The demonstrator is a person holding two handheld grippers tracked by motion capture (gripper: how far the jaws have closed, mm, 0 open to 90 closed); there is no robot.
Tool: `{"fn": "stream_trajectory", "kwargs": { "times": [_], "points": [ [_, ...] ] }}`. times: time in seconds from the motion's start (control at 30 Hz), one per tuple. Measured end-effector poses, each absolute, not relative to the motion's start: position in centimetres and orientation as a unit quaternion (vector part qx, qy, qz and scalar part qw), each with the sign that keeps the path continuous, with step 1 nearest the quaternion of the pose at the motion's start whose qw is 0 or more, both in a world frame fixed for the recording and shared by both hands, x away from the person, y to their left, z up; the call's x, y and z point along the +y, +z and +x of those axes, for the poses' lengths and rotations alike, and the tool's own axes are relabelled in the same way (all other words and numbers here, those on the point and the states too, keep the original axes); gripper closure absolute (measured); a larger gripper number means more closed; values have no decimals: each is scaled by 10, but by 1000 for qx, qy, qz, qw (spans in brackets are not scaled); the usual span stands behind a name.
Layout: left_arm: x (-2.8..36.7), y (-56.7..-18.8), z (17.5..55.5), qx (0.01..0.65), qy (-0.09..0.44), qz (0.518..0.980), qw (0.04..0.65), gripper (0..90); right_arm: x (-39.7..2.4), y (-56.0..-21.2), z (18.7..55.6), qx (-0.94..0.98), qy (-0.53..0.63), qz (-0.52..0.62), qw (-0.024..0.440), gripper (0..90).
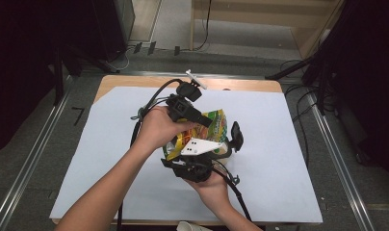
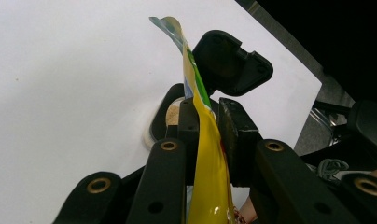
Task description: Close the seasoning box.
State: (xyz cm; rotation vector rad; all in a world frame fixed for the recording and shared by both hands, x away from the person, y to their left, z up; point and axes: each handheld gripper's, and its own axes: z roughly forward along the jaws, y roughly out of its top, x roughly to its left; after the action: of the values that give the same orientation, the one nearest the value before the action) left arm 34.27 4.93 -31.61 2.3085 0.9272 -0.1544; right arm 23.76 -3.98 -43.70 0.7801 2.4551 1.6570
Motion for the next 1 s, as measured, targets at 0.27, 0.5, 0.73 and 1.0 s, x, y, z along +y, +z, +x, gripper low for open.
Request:
{"fn": "stream_trajectory", "kwargs": {
  "times": [0.27,0.5,0.73,1.0],
  "points": [
    [50,-316,343,353,-54,876,325,802,-42,-437,240,802,539,254,50,757],
    [46,-316,347,355,-55,878,316,802,-44,-437,242,800,539,258,51,767],
    [43,-318,350,357,-57,879,312,801,-46,-438,244,797,541,265,45,766],
    [41,-319,350,356,-61,879,311,802,-46,-440,244,797,540,267,41,763]
  ]
}}
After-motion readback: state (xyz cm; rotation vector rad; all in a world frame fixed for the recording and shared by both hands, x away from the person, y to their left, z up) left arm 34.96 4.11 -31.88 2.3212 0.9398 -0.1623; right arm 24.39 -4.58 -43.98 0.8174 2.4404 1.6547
